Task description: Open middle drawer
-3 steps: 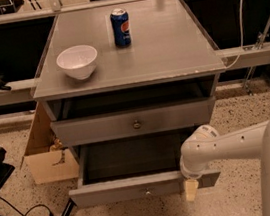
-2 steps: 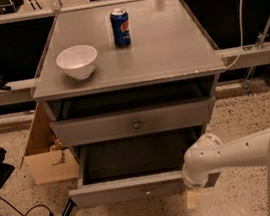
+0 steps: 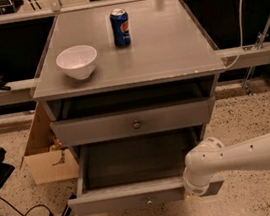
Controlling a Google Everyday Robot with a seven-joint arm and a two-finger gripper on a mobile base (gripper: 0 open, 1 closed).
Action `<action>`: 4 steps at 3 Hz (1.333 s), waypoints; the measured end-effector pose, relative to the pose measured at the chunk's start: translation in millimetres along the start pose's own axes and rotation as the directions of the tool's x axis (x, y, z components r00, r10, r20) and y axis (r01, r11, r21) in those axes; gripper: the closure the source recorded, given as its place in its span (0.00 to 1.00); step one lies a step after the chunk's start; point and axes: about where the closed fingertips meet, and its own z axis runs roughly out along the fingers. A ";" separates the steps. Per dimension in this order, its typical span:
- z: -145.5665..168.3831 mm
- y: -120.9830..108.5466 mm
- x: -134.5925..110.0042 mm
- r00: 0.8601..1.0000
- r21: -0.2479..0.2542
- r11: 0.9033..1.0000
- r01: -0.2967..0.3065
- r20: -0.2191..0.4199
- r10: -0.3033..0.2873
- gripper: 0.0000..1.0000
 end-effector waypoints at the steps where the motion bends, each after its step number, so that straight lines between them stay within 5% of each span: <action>1: -3.7 0.0 -0.3 1.000 0.000 1.000 0.000 0.000 0.000 0.93; 4: -7.2 8.7 3.1 1.000 -0.034 0.999 -0.009 -0.007 0.009 1.00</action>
Offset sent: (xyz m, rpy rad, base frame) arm -0.1310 -0.0073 0.0155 -0.0195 0.2215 -0.0048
